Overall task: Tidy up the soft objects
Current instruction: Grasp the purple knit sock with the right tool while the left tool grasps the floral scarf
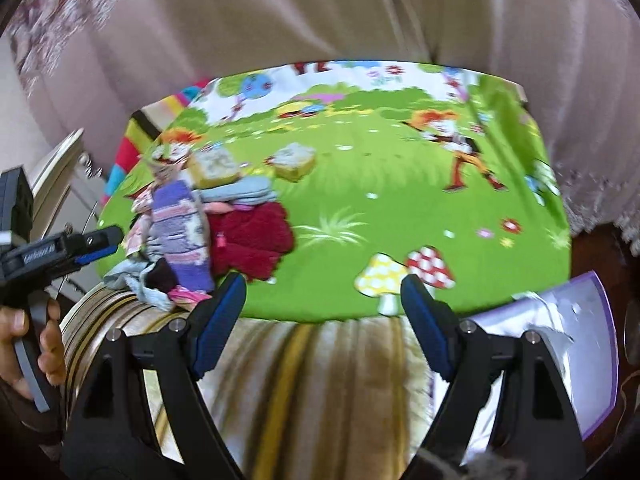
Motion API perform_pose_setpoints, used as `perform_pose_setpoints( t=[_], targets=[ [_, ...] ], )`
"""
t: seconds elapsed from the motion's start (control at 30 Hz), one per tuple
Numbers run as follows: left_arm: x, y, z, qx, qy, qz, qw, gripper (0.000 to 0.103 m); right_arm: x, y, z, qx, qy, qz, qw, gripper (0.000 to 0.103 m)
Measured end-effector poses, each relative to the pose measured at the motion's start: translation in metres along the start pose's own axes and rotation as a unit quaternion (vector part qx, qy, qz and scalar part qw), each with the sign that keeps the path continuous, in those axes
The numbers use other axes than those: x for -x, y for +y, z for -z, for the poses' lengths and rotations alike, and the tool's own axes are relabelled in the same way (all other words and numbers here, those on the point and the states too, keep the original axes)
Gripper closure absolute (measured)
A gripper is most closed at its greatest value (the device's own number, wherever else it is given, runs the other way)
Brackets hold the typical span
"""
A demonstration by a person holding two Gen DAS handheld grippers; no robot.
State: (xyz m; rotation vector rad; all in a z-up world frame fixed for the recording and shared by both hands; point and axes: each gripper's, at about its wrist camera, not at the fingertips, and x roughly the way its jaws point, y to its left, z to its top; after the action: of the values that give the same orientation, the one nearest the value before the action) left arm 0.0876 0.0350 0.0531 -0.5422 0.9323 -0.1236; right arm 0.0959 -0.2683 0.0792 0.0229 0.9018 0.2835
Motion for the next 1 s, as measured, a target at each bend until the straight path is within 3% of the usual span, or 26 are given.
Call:
perform_pose_setpoints(
  t=[0.23, 0.5, 0.7, 1.0],
  targets=[
    [-0.009, 0.012, -0.039, 0.002, -0.005, -0.006, 1.0, 0.043, -0.036, 0.044, -0.016, 0.045, 0.032, -0.037, 0.998, 0.021],
    [-0.048, 0.031, -0.086, 0.024, 0.02, -0.009, 0.9995, 0.044, -0.073, 0.084, -0.032, 0.09, 0.054, -0.066, 0.992, 0.021],
    [-0.071, 0.045, -0.1, 0.022, 0.025, -0.035, 0.9988, 0.044, -0.104, 0.11, -0.033, 0.115, 0.079, -0.08, 0.987, 0.021],
    [-0.093, 0.054, -0.101, 0.016, 0.047, -0.034, 0.9982, 0.048, -0.135, 0.132, -0.033, 0.131, 0.095, -0.091, 0.983, 0.021]
  ],
)
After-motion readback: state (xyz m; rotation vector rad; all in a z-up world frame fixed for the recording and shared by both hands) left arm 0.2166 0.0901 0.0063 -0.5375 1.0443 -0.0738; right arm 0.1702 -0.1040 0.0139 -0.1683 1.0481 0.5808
